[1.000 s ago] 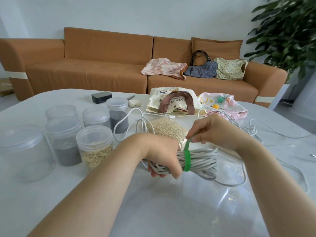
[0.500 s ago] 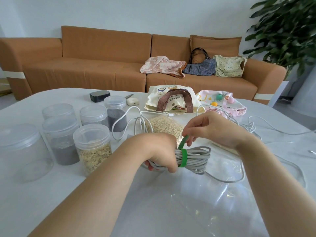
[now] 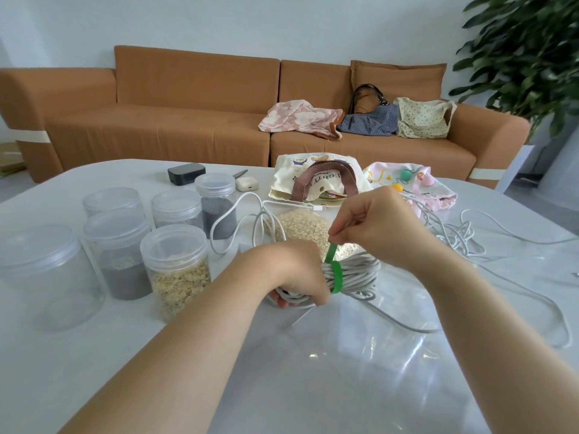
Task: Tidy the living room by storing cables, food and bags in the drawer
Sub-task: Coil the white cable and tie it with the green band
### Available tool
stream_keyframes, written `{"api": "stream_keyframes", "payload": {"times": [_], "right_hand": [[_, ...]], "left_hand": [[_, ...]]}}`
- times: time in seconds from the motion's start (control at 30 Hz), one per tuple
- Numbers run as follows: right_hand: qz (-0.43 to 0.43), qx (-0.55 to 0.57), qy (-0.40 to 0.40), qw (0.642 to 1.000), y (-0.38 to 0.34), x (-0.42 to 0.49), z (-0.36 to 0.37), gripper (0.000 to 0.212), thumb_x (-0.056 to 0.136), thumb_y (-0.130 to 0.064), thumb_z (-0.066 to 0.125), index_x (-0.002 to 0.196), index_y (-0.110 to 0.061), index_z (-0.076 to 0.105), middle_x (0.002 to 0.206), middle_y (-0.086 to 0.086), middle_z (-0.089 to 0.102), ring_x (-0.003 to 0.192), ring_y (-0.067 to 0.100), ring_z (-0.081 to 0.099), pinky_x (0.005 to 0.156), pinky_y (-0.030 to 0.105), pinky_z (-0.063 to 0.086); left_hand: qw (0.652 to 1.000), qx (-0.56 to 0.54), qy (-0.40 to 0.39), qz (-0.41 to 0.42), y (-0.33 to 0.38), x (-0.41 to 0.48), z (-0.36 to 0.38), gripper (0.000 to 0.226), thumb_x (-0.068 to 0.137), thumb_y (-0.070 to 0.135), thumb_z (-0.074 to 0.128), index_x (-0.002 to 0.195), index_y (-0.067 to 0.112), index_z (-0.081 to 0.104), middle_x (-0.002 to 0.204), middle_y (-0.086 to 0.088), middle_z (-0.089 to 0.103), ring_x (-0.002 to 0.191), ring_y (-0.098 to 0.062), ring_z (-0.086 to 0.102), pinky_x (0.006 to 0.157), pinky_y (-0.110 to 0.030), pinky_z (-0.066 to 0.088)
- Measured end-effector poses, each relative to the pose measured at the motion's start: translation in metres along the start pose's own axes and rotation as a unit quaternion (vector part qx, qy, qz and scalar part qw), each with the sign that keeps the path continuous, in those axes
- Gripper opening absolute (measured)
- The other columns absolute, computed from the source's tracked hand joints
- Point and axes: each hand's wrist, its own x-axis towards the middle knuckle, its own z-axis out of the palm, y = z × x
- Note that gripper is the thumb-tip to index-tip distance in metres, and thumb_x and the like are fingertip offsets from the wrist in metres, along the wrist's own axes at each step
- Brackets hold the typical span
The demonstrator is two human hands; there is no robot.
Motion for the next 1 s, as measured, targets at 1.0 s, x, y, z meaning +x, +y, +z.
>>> {"api": "stream_keyframes", "payload": {"times": [1.0], "right_hand": [[-0.056,-0.006,0.013,0.998,-0.006,-0.001,-0.003,0.039,0.064,0.021,0.067,0.066,-0.016,0.053,0.063,0.000,0.070,0.062,0.013,0.067,0.065,0.024,0.054]], "left_hand": [[0.957,-0.288,-0.001,0.011,-0.015,0.001,-0.016,0.019,0.084,0.021,0.069,0.093,0.013,0.055,0.066,-0.008,0.063,0.035,-0.014,0.054,0.037,-0.016,0.039]]}}
